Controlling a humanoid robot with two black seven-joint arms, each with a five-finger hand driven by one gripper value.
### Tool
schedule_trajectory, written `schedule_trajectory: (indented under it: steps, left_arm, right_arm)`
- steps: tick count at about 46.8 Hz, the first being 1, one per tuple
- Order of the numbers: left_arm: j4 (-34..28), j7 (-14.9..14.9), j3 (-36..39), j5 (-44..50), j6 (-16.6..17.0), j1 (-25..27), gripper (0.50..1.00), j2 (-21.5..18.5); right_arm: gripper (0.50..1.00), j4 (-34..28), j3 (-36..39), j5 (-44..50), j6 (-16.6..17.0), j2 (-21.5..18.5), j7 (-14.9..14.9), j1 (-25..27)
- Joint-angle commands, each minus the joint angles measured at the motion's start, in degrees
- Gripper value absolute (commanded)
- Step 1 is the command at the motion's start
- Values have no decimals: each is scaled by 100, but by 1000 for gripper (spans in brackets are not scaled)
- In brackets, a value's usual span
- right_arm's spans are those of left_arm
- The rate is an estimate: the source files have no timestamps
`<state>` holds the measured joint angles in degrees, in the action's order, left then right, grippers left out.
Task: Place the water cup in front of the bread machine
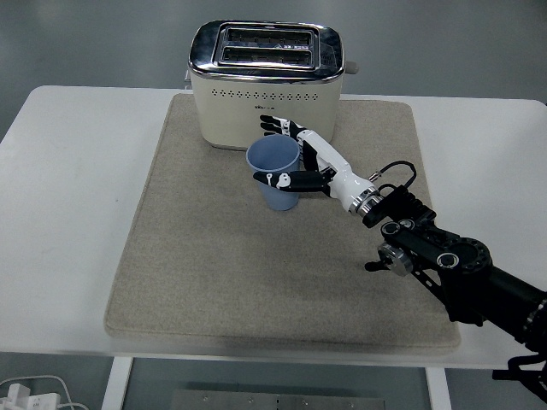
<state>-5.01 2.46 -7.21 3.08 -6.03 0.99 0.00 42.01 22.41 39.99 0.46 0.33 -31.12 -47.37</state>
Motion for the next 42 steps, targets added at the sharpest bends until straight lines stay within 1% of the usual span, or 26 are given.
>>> schedule_trajectory:
  steps: [1,14,21,27,42]
  left_arm:
    - [0,0,0,0,-4,-2,1000,0]
    - [0,0,0,0,-4,-2,1000,0]
    - [0,0,0,0,-4,-2,1000,0]
    - [0,0,0,0,-4,-2,1000,0]
    - [0,0,0,0,-4,-2,1000,0]
  right_arm:
    - [924,0,-9,0,-2,64,0,0]
    - [924,0,-27,0,42,240,9,0]
    - [926,0,-27,0,139,292,9,0]
    - [926,0,-18,0,236,415,9,9]
    - [926,0,-18,0,429,424,9,-9]
